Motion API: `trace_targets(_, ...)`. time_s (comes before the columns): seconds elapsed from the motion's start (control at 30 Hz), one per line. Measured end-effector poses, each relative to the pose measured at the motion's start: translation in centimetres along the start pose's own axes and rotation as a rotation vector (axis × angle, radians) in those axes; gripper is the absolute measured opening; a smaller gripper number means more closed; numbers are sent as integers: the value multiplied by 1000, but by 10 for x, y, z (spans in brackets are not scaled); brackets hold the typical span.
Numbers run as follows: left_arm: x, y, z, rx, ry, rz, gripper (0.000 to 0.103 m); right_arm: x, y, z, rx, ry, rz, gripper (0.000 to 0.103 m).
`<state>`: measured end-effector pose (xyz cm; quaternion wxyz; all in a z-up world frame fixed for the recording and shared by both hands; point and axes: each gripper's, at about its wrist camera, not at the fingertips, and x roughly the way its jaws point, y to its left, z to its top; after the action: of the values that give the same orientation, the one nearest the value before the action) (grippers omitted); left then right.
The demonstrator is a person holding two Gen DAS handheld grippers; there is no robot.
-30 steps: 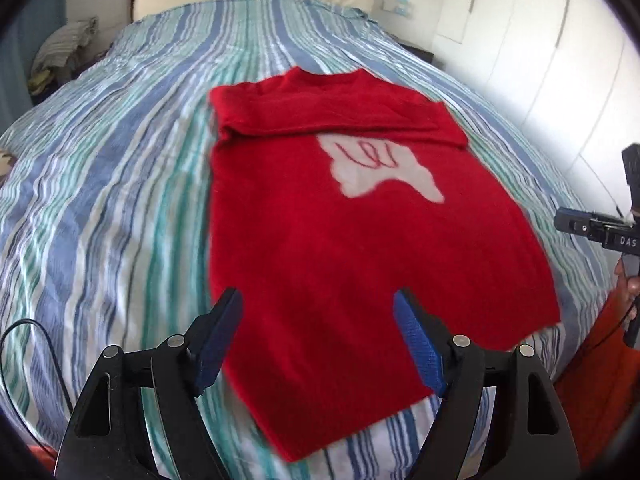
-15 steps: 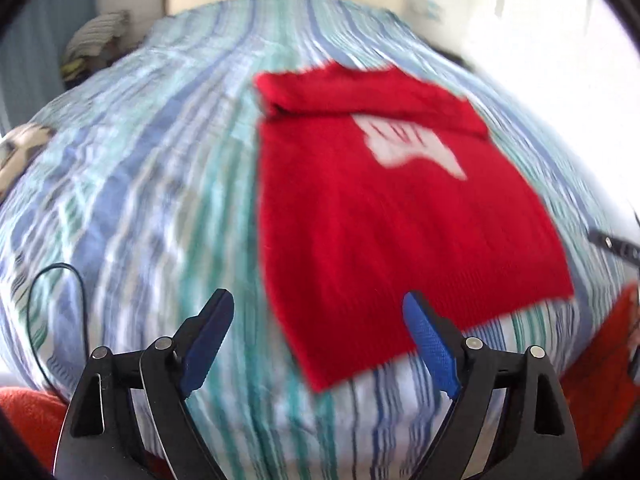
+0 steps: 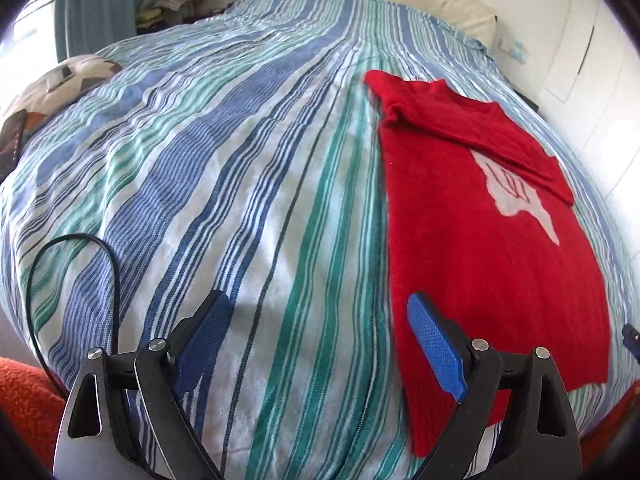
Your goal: Fold small clothes
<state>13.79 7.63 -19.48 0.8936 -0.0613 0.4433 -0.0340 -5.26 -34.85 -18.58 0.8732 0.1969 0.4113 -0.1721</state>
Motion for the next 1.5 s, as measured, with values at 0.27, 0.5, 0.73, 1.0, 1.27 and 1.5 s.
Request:
trace_targets(0.27, -1, 16, 1, -64, 3, -6, 92, -7, -3, 2, 22, -34, 0, 65)
trace_targets(0.5, 1, 6, 0, -13, 4, 31, 92, -8, -10, 3, 49, -43, 13, 65)
trace_targets(0.73, 3, -2, -2, 43, 7, 54, 92, -6, -5, 2, 28, -34, 9, 65)
trace_targets(1.0, 5, -3, -1, 53, 17, 74, 92, -1, 2, -1, 1, -18, 4, 65)
trace_targets(1.27, 8, -4, -2, 63, 29, 85, 92, 1, 2, -1, 7, -15, 10, 65)
trace_targets(1.5, 10, -3, -2, 55, 37, 77, 92, 1, 2, -2, 5, -12, 11, 65)
